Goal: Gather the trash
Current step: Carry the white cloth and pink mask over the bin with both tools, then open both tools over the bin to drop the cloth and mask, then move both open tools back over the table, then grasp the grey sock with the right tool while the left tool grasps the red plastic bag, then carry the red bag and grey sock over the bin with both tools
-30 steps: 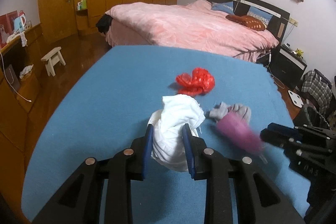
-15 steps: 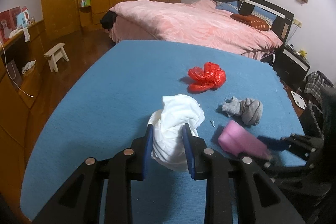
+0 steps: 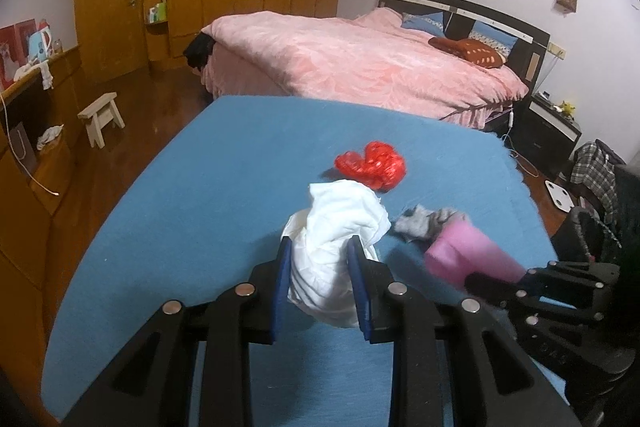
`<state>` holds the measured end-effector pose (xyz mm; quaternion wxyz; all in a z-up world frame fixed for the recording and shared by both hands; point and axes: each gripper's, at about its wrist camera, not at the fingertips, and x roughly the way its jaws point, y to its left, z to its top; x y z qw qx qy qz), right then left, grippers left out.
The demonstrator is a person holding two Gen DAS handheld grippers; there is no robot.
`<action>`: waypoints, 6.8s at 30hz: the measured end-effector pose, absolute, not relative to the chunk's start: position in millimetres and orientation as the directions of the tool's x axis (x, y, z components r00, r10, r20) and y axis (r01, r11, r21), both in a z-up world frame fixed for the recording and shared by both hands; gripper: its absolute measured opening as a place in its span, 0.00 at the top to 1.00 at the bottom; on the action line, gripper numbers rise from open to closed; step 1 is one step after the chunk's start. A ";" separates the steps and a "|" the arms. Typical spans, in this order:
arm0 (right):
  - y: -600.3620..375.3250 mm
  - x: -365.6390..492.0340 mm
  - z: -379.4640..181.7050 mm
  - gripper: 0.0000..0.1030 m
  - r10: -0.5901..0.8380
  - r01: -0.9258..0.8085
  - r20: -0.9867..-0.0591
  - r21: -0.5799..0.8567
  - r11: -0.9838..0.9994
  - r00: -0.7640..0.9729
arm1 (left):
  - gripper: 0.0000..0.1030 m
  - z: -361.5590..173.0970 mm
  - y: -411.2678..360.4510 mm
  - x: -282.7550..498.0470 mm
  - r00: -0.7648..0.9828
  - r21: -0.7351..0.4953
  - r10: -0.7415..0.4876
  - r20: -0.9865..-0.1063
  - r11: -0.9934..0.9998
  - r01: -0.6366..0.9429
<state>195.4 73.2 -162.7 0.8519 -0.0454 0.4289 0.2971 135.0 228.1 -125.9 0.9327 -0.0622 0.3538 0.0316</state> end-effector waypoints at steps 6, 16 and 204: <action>45.2 195.2 -134.2 0.93 0.467 -0.508 -0.718 0.183 0.842 0.515 | 0.73 -111.7 207.3 139.7 0.760 -0.098 -0.011 -0.650 0.993 -0.070; -29.1 197.4 -110.0 0.92 0.390 -0.381 -0.686 0.176 0.908 0.614 | 0.73 -85.9 139.3 155.7 0.779 -0.102 -0.099 -0.619 0.994 0.044; -51.4 240.0 -120.4 0.61 0.324 -0.281 -0.664 0.176 0.944 0.674 | 0.66 -103.8 134.8 196.0 0.742 -0.091 -0.059 -0.668 0.996 -0.003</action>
